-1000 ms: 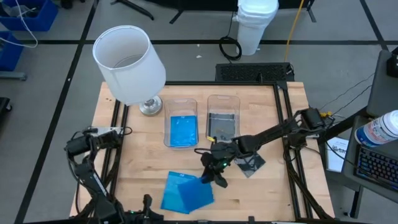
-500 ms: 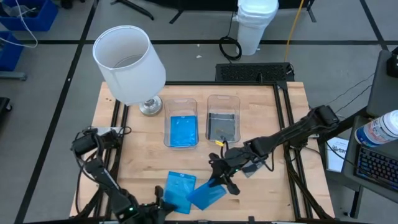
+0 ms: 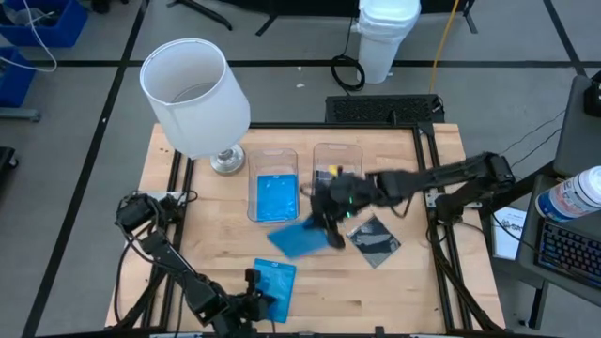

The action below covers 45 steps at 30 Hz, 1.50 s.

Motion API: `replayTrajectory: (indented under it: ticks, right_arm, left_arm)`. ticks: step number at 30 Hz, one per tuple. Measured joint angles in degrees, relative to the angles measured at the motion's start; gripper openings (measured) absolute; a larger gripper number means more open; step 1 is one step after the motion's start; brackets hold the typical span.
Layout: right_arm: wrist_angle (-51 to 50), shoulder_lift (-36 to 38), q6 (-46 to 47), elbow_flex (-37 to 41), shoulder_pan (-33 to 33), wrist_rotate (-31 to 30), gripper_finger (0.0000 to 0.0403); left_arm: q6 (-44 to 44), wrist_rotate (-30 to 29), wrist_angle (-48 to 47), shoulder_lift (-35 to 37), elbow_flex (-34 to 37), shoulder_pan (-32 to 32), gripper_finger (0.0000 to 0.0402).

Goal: Pick & place jewel cases by type
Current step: Put the blue CD case into the left transparent bin

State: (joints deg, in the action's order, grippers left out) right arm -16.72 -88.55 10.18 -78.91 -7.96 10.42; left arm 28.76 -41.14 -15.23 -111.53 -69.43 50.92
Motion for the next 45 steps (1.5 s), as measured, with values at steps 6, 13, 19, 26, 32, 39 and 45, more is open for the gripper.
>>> replayTrajectory:
  ticks: [6, 13, 19, 26, 32, 39, 45]
  right_arm:
    - [-6.53, 0.04, -8.1, -11.1, 8.79, -4.57, 0.0026]
    - [-2.72, -3.76, -9.0, -13.46, 18.68, 0.34, 0.0029]
    - [1.25, -11.77, -3.37, -13.44, 22.94, 8.12, 0.0028]
    - [6.84, -18.85, 4.67, -13.38, 25.0, 12.41, 0.0032]
    - [7.1, -20.39, 7.45, -13.38, 27.69, 12.41, 0.0029]
    - [9.29, -20.37, 8.87, -13.38, 28.56, 12.45, 0.0035]
    - [8.11, -20.35, 10.26, -13.38, 28.58, 12.53, 0.0032]
  left_arm:
    - [0.13, 0.72, -1.84, 0.02, 0.0, 1.45, 0.0026]
    - [-0.08, 0.37, -3.32, 0.04, 0.0, 3.24, 0.0026]
    - [1.01, -0.81, -4.08, 0.05, 0.0, 3.66, 0.0026]
    - [3.26, -0.88, -5.71, 0.07, -0.02, 3.65, 0.0026]
    - [4.44, -0.88, -6.18, 0.07, -0.02, 3.65, 0.0026]
    - [4.5, -0.89, -6.53, 0.07, -0.02, 3.65, 0.0026]
    - [4.58, -0.88, -6.8, 0.07, -0.02, 3.65, 0.0026]
